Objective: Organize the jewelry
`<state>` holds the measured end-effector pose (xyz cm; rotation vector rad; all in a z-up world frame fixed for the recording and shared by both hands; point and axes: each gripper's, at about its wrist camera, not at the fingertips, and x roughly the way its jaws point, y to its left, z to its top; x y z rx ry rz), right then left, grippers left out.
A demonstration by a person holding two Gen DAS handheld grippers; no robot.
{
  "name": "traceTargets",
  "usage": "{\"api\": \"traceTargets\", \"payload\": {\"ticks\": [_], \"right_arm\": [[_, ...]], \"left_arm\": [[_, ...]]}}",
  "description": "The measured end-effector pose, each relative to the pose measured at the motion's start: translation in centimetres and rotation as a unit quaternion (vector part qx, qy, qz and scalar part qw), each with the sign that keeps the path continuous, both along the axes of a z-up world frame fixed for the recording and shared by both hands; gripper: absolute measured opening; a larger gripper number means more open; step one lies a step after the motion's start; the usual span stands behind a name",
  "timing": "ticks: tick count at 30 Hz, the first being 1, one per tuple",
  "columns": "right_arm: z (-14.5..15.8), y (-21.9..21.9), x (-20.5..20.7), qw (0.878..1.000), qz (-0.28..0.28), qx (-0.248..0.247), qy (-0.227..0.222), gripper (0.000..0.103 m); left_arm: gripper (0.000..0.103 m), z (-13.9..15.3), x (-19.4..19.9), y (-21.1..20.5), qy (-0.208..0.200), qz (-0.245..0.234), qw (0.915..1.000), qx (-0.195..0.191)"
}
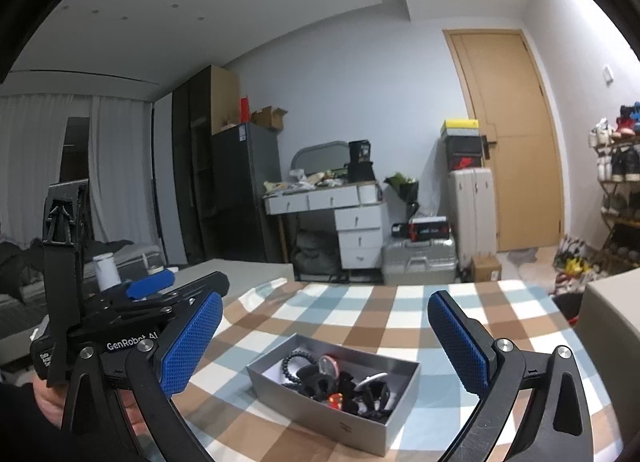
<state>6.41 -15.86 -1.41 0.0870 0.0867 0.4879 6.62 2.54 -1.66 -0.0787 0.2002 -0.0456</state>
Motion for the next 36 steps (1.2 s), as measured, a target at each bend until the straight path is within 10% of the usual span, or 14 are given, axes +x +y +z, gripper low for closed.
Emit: {"api": "traceTargets", "payload": {"ticks": [12, 36], "right_arm": [[-3.9, 1.5, -1.3, 0.995, -0.049, -0.071, -0.039, 0.103], [-6.4, 1.3, 1.9, 0.993, -0.046, -0.091, 0.06, 0.103]], "left_arm": [[0.102, -3.9, -0.4, 0.4, 0.003, 0.03, 0.9994, 0.017], [0.102, -4.6, -1.0, -0.4, 0.051, 0.028, 0.9976, 0.039]]}}
